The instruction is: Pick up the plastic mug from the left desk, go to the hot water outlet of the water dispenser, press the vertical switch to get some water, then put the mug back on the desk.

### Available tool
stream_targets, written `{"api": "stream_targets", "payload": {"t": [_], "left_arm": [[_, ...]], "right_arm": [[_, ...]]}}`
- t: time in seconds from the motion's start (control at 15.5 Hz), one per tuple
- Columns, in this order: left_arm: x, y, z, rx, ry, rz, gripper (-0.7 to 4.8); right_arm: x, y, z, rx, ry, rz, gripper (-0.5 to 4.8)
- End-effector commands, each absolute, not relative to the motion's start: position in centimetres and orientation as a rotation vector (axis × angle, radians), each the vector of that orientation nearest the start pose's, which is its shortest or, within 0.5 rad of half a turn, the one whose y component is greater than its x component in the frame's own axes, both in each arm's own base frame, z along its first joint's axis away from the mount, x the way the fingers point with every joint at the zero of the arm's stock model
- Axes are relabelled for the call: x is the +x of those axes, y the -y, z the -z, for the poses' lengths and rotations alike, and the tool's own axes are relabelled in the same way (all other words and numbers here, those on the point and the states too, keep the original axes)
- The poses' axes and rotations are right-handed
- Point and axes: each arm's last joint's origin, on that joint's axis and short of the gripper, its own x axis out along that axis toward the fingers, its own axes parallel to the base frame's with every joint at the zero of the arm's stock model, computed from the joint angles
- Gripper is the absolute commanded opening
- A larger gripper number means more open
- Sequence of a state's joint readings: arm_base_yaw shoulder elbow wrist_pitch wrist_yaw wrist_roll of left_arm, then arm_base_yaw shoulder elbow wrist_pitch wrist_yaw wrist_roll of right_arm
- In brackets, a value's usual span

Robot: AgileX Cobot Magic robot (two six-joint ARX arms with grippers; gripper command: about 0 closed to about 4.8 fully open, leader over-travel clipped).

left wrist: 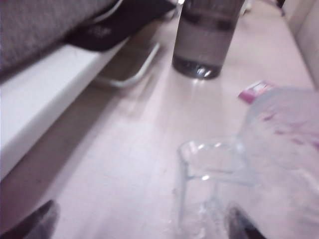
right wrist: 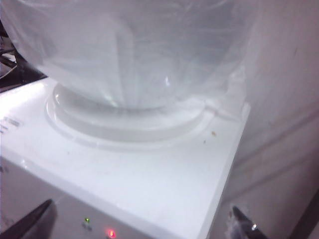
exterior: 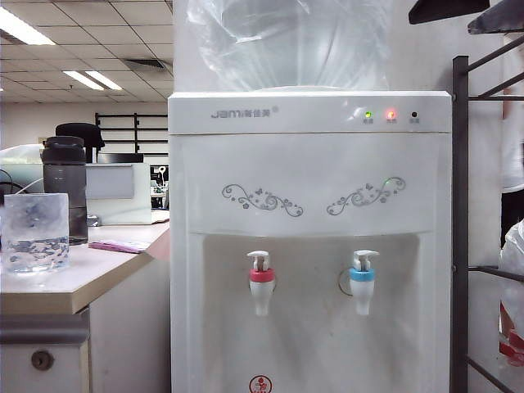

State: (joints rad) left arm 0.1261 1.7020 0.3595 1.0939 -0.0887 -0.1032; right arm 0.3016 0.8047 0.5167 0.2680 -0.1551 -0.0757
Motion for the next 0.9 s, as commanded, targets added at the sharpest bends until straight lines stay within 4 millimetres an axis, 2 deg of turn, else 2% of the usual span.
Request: {"api": "stream_targets", "payload": {"t": [0.06, 0.19, 0.32, 0.39, 0.52, 0.9], "left_arm": [[29.6, -4.07, -10.5, -0.114, -0.233, -0.232, 4.79], [29.71, -4.08, -10.83, -0.108, -0.2, -0.231, 4.79], [29.69, -4.08, -10.78, -0.082, -0.208, -0.228, 1.28], [29.69, -4.08, -10.79, -0.083, -0.208, -0.228, 0.09], [29.74, -3.71, -10.77, -0.096, -0.213, -0.129, -0.05], [29.74, -3.71, -10.76, -0.096, -0.213, -0.129, -0.05]], "right_arm": [[17.51, -5.89, -28.51, -0.081, 0.036, -0.454, 4.79], [17.51, -5.89, -28.44, -0.081, 0.029, -0.454, 4.79], [17.51, -5.89, -28.44, -0.081, 0.029, -0.454, 4.79], [17.51, -5.89, -28.45, -0.081, 0.03, -0.454, 4.79], [17.51, -5.89, -28.37, -0.081, 0.022, -0.455, 4.79], [17.51, -5.89, -28.37, -0.081, 0.021, -0.455, 4.79]]}}
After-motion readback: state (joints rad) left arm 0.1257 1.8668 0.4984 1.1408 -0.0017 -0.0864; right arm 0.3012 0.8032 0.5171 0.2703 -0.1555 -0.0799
